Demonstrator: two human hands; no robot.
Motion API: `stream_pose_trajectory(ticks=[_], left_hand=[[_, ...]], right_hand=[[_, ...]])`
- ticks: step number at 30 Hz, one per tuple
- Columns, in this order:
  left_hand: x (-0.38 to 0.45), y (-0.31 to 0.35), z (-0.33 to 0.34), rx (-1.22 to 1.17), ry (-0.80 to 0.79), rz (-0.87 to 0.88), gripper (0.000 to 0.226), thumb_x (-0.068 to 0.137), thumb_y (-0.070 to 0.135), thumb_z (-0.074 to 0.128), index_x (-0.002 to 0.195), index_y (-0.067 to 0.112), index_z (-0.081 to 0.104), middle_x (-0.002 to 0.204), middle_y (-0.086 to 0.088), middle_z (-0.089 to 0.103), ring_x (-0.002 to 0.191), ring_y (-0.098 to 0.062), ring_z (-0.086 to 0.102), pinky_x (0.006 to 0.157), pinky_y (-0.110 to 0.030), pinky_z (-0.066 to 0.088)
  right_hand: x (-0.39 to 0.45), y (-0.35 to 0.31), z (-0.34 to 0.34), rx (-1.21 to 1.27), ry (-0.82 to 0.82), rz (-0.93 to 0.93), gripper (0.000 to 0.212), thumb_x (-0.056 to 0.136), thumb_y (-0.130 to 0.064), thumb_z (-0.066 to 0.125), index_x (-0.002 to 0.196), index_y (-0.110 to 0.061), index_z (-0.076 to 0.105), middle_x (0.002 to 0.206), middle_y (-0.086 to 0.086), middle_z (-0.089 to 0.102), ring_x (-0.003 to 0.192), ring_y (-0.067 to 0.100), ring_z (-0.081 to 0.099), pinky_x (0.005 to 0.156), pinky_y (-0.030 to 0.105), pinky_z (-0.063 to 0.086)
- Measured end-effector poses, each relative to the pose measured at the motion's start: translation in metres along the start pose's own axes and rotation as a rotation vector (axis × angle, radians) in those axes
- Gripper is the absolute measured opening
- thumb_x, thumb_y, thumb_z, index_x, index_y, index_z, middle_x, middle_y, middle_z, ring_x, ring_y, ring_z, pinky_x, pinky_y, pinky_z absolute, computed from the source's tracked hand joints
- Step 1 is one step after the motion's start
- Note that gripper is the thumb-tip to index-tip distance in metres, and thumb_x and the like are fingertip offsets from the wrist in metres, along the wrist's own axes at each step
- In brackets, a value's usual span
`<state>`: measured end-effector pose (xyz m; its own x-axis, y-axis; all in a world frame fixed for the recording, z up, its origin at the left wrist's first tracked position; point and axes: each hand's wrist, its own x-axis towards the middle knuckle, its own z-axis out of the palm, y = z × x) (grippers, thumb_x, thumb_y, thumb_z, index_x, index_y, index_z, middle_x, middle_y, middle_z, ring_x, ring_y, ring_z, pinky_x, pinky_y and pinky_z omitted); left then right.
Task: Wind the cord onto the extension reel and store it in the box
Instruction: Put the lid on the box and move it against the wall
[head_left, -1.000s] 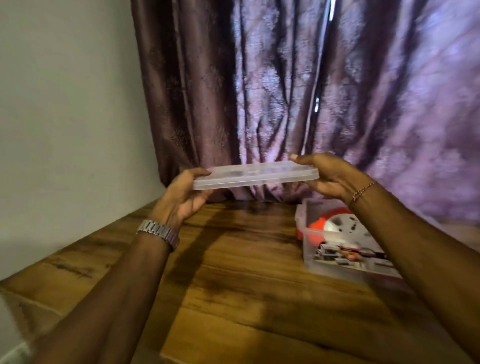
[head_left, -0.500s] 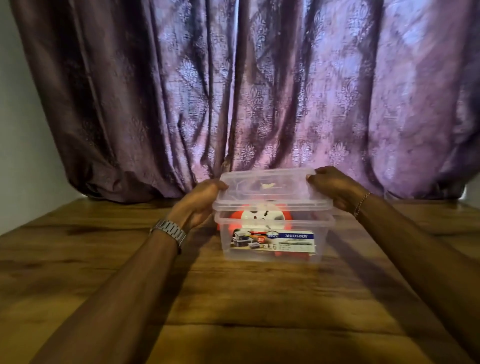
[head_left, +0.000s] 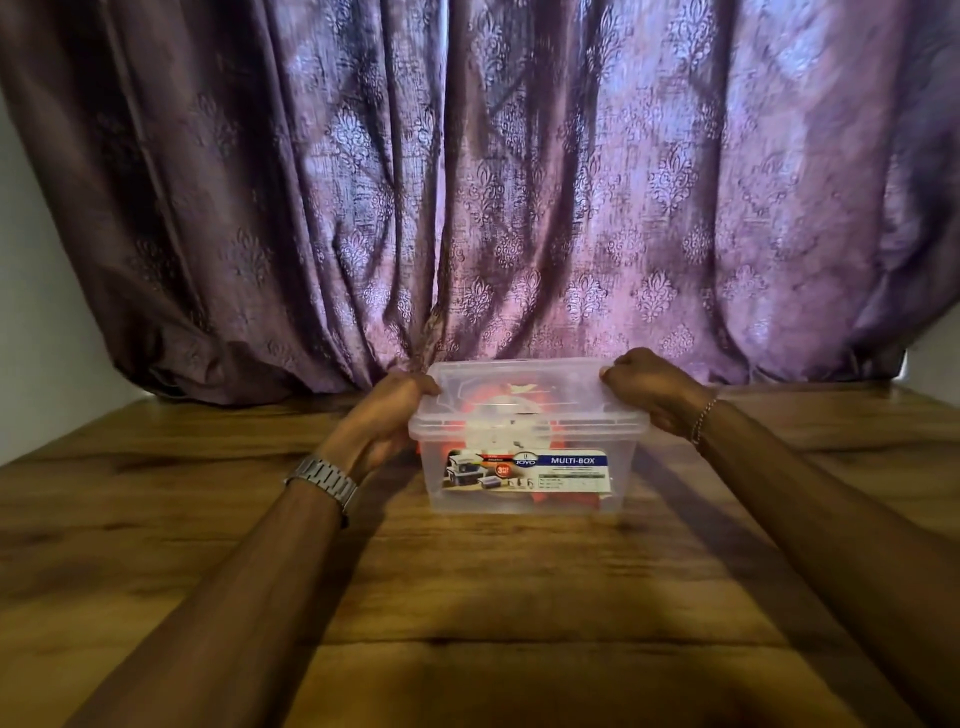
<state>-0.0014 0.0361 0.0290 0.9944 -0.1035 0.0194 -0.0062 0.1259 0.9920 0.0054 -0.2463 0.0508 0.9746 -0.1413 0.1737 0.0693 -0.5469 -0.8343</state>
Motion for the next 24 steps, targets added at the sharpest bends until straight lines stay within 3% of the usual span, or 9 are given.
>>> stream_pose_trajectory(ticks=[5, 8, 11, 14, 18, 20, 24], left_hand=[[0.0, -0.004, -0.003, 0.005, -0.02, 0.004, 0.026, 0.103, -0.002, 0.042, 0.12, -0.003, 0.062, 0.107, -0.023, 0.076, 0.079, -0.026, 0.078, 0.06, -0.03, 0.064], [0.003, -0.01, -0.008, -0.032, -0.037, 0.018, 0.027, 0.103, -0.002, 0.042, 0.121, 0.001, 0.062, 0.107, -0.022, 0.077, 0.079, -0.026, 0.08, 0.061, -0.031, 0.064], [0.01, -0.016, -0.012, -0.054, -0.023, 0.033, 0.029, 0.102, -0.003, 0.043, 0.119, 0.011, 0.063, 0.094, -0.013, 0.083, 0.076, -0.022, 0.081, 0.06, -0.03, 0.064], [0.014, -0.016, -0.016, 0.029, -0.021, 0.018, 0.029, 0.101, 0.0, 0.046, 0.118, 0.014, 0.065, 0.088, -0.007, 0.084, 0.071, -0.019, 0.08, 0.056, -0.027, 0.062], [0.017, -0.01, -0.022, 0.249, -0.008, 0.033, 0.025, 0.102, 0.006, 0.051, 0.109, 0.019, 0.071, 0.11, -0.012, 0.081, 0.084, -0.018, 0.078, 0.066, -0.028, 0.059], [0.016, -0.007, -0.021, 0.321, -0.001, 0.044, 0.023, 0.102, 0.007, 0.051, 0.109, 0.016, 0.071, 0.114, -0.014, 0.079, 0.089, -0.019, 0.076, 0.071, -0.028, 0.057], [0.013, -0.004, -0.02, 0.412, -0.007, 0.023, 0.022, 0.104, 0.014, 0.047, 0.112, 0.014, 0.068, 0.103, -0.01, 0.075, 0.081, -0.021, 0.068, 0.061, -0.029, 0.053]], right_hand=[[-0.004, 0.005, 0.004, -0.013, -0.008, 0.012, 0.026, 0.094, -0.015, 0.045, 0.104, 0.005, 0.058, 0.105, 0.02, 0.063, 0.096, 0.033, 0.062, 0.087, 0.047, 0.052], [-0.006, 0.004, 0.004, -0.031, -0.022, 0.013, 0.028, 0.095, -0.017, 0.044, 0.105, 0.005, 0.057, 0.105, 0.02, 0.063, 0.097, 0.033, 0.062, 0.089, 0.047, 0.052], [-0.007, 0.004, 0.003, -0.027, -0.053, 0.024, 0.026, 0.095, -0.016, 0.042, 0.101, 0.004, 0.057, 0.105, 0.022, 0.064, 0.095, 0.034, 0.063, 0.083, 0.047, 0.055], [-0.009, 0.001, 0.0, -0.058, -0.103, 0.057, 0.02, 0.096, -0.016, 0.039, 0.089, -0.003, 0.054, 0.1, 0.02, 0.062, 0.082, 0.029, 0.064, 0.06, 0.035, 0.057], [-0.012, -0.003, -0.006, -0.06, -0.159, 0.14, 0.015, 0.096, -0.017, 0.041, 0.089, -0.009, 0.052, 0.097, 0.019, 0.062, 0.084, 0.038, 0.066, 0.063, 0.057, 0.058], [-0.014, -0.004, -0.007, -0.039, -0.177, 0.174, 0.015, 0.095, -0.017, 0.042, 0.087, -0.01, 0.052, 0.096, 0.021, 0.063, 0.082, 0.041, 0.067, 0.06, 0.06, 0.056], [-0.013, 0.002, -0.008, 0.006, -0.219, 0.208, 0.02, 0.097, -0.025, 0.04, 0.095, -0.009, 0.054, 0.093, 0.021, 0.067, 0.077, 0.039, 0.069, 0.06, 0.057, 0.058]])
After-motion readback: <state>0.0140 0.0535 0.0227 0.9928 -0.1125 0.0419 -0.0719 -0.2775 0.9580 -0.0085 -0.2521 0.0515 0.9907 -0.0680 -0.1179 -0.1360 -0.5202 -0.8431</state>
